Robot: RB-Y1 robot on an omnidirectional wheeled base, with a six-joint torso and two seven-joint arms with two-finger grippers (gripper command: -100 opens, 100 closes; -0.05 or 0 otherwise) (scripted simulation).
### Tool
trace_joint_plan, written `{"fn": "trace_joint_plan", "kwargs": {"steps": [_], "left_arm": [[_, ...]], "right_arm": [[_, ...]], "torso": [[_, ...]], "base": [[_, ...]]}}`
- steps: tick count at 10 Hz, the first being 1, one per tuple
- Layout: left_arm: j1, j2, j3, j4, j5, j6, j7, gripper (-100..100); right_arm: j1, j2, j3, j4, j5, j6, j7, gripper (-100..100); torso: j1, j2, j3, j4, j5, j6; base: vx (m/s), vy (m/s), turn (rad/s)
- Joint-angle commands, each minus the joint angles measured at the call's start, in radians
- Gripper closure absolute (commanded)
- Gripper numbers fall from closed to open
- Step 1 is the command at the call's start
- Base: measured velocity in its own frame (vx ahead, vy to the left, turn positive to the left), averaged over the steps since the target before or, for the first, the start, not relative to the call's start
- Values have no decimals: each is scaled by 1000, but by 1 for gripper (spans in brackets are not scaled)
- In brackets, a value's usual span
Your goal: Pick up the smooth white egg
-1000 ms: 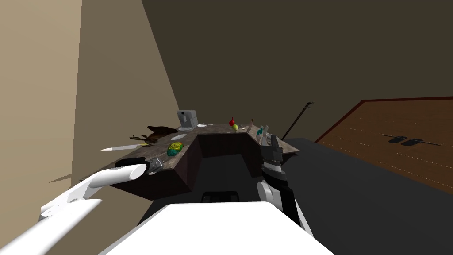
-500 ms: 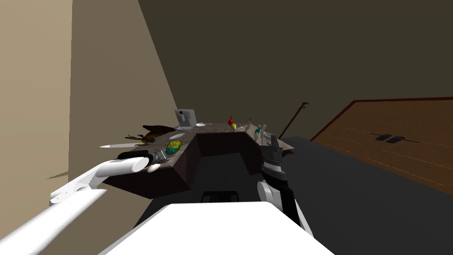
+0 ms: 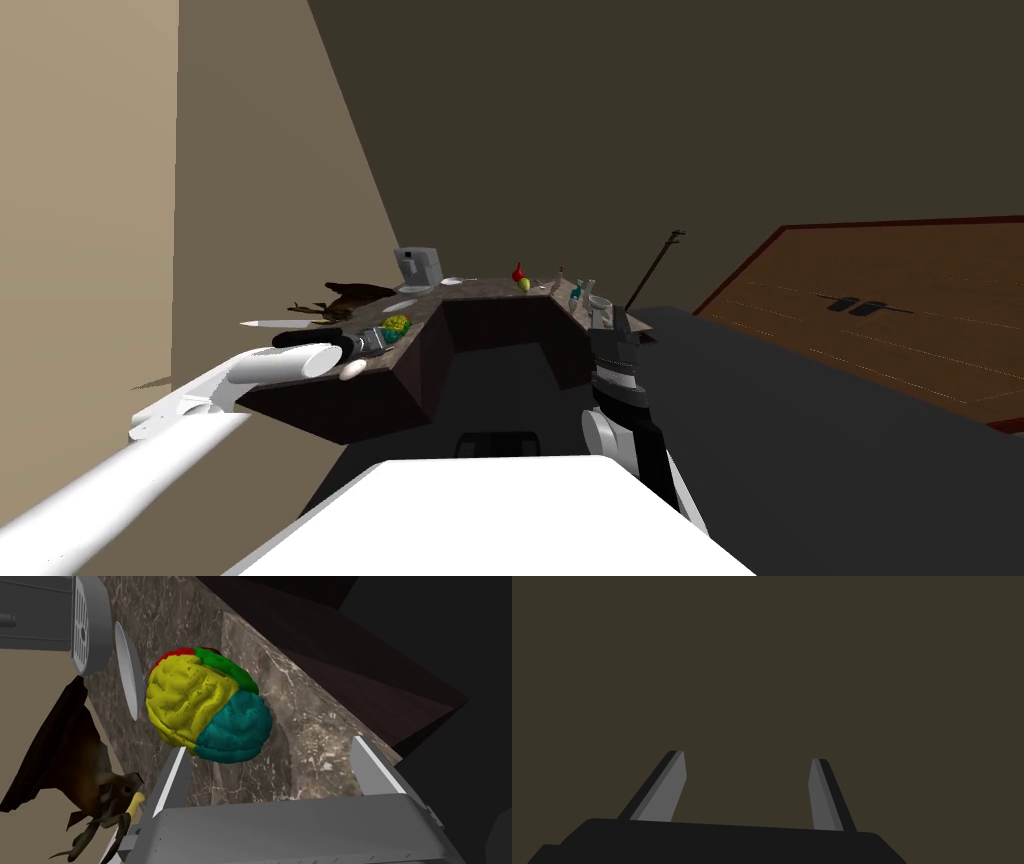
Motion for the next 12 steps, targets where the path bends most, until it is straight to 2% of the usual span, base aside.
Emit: {"fn": "trace_joint_plan", "kwargs": {"steps": [1, 4, 6, 7, 8, 9, 10, 11, 12], "left_arm": [[9, -9, 8, 5, -5, 17, 37, -100], [64, -41, 26, 33, -33, 38, 104, -100], [94, -59, 28, 54, -46, 50, 129, -100], [94, -59, 28, 54, -46, 50, 129, -100], [112, -70, 25, 69, -52, 57, 139, -100], [104, -68, 25, 61, -52, 51, 134, -100], [106, -70, 24, 63, -53, 51, 135, 0], [89, -78, 27, 97, -71, 42, 138, -100], [79, -84, 29, 119, -83, 36, 141, -100]], "right_arm": [[0, 0, 0, 0, 0, 0, 0, 0], [0, 0, 0, 0, 0, 0, 0, 0], [0, 0, 0, 0, 0, 0, 0, 0], [0, 0, 0, 0, 0, 0, 0, 0], [0, 0, 0, 0, 0, 0, 0, 0], [0, 0, 0, 0, 0, 0, 0, 0], [0, 0, 0, 0, 0, 0, 0, 0], [0, 0, 0, 0, 0, 0, 0, 0], [0, 0, 0, 0, 0, 0, 0, 0]], "torso": [[0, 0, 0, 0, 0, 0], [2, -7, -4, -2, 1, 0], [0, -7, -4, -2, 1, 0], [1, -5, -3, -2, 1, 0], [1, -4, -3, -1, 1, 1], [2, -3, -2, -1, 1, 0], [1, -2, -1, -1, 0, 1], [-1, -2, -1, -1, 0, 1], [-1, 0, 0, 0, 0, 2]], "base": [[71, 73, 57], [90, 46, 66], [63, 31, 49], [32, 37, 29], [10, 54, 34], [2, 27, 7], [0, 0, 0], [-32, 11, -166], [-67, 16, -228]]}}
